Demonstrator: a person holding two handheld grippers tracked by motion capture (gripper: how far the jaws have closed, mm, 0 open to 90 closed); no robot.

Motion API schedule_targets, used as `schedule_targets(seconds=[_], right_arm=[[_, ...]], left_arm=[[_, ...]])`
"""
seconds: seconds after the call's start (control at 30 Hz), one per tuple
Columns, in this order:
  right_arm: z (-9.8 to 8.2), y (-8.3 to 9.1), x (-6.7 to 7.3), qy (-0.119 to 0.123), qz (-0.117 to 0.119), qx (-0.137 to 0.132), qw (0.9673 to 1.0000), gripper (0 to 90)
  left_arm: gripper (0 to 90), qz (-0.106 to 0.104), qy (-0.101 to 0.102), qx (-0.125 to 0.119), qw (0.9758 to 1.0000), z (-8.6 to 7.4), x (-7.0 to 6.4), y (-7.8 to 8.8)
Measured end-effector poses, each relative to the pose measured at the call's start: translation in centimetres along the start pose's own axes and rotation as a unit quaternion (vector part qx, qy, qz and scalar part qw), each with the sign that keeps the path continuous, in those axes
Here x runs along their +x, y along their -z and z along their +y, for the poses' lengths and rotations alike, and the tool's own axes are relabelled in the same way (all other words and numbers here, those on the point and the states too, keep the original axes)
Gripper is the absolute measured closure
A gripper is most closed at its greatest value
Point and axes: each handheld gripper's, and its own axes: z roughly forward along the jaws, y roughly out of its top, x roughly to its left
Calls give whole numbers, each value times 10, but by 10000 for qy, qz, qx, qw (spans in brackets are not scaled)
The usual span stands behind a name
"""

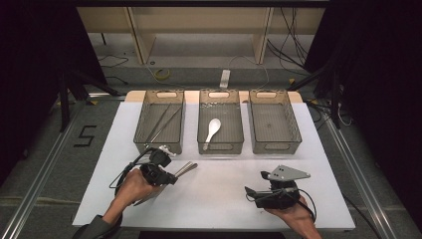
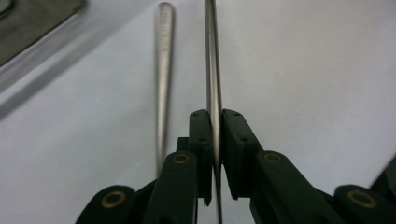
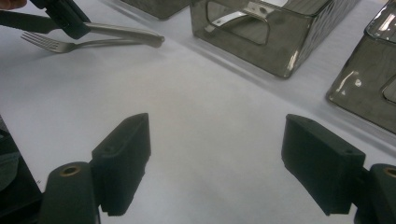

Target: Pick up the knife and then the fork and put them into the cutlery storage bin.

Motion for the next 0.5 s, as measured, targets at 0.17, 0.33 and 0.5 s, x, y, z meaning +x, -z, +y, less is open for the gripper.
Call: schedule_targets(seconds=[0.17,0.33,0.5], right_arm=[[2,-2,4,85,73,-41,9999,249],[10,-8,16,409,207,-75,9989,249],[19,-19,34,888,447,-32,9950,248]], left_arm=[[822,-113,-292,14,9995,4,-16,1],[822,-309,-489,64,9983,6,-28,2],[822,-490,-820,134,9953,11,-49,-1]])
